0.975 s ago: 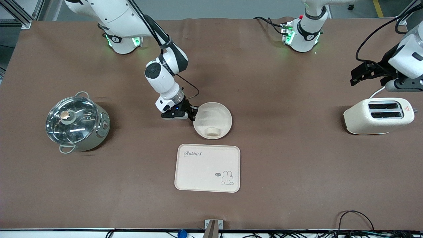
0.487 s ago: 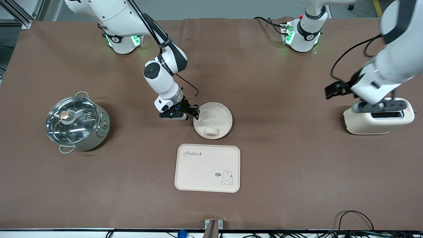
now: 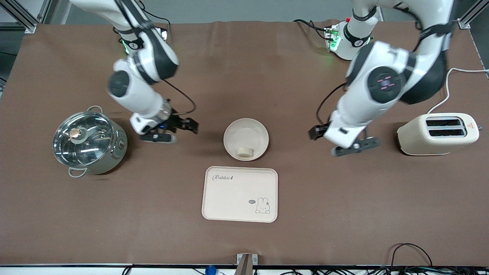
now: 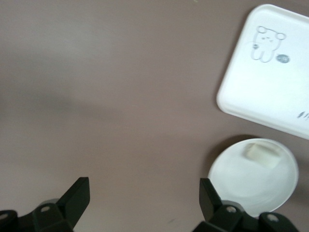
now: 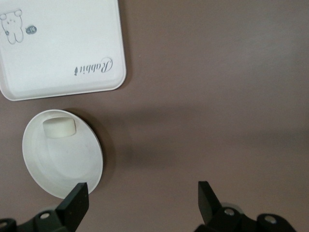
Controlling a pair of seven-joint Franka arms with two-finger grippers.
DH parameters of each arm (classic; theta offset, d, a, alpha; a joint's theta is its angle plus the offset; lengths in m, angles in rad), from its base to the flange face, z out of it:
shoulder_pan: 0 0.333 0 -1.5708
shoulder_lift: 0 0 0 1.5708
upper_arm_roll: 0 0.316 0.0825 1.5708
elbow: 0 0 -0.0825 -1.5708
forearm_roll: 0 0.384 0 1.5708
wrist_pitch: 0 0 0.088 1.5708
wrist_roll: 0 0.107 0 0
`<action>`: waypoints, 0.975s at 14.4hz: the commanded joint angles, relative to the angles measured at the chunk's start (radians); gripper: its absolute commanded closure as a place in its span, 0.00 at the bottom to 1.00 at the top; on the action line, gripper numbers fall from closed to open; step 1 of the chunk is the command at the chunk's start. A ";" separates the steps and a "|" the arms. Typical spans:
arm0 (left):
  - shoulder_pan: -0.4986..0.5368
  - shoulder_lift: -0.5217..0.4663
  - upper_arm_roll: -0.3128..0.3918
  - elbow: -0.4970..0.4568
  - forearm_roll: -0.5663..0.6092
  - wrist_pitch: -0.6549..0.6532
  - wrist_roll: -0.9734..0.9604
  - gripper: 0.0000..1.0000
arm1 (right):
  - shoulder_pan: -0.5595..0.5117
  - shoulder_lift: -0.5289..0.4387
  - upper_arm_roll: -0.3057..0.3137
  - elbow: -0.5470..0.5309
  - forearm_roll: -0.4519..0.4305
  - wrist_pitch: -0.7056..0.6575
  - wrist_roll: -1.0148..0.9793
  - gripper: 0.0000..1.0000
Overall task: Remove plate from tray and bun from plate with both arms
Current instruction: 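Retract the right arm while the left gripper moves over the plate, then lower the left gripper into the plate and grasp the white bun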
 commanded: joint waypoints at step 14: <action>-0.308 0.430 0.031 0.207 0.002 0.355 -0.865 0.00 | -0.440 -0.204 -0.131 0.430 -0.250 -0.646 -0.475 0.00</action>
